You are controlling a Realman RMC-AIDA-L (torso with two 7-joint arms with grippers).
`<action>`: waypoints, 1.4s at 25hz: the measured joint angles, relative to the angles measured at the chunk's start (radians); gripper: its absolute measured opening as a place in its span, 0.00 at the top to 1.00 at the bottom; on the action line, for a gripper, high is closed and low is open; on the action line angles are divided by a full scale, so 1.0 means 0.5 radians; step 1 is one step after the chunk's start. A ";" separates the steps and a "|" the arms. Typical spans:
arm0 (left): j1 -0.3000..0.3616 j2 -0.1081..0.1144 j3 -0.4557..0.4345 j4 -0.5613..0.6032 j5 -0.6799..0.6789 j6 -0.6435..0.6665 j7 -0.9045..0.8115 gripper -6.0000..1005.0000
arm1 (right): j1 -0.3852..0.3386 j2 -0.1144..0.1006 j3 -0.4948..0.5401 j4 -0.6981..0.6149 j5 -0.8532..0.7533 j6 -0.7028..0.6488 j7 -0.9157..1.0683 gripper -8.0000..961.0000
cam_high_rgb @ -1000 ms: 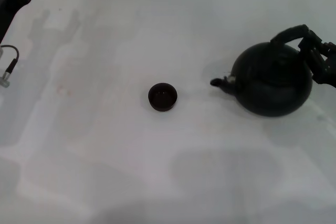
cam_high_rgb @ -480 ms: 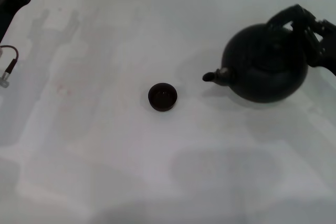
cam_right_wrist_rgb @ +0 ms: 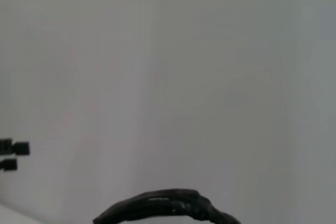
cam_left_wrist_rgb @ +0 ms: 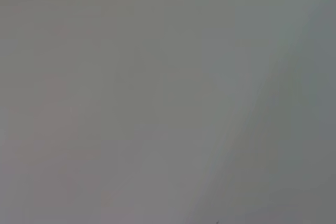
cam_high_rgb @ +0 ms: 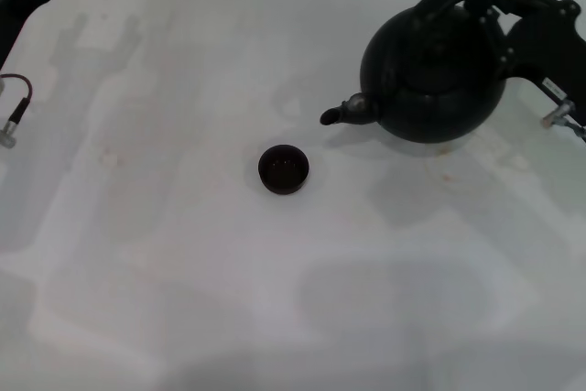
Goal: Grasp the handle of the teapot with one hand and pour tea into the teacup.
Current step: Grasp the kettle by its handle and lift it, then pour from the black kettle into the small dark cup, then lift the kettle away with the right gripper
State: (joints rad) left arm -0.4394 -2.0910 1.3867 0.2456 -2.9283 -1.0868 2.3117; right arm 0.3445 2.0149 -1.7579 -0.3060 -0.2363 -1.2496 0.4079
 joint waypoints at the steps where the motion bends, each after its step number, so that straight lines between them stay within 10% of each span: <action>1: -0.002 0.000 0.000 -0.002 0.000 0.002 0.000 0.14 | 0.002 0.000 -0.019 -0.027 0.000 0.030 -0.044 0.82; 35: 0.017 0.000 0.000 -0.010 0.000 0.012 -0.003 0.14 | 0.011 0.014 -0.230 -0.241 0.019 0.191 -0.976 0.87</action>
State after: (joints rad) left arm -0.4310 -2.0908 1.3867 0.2408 -2.9283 -1.0808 2.3101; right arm 0.3498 2.0219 -1.8730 -0.4264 -0.2269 -1.1542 -0.0800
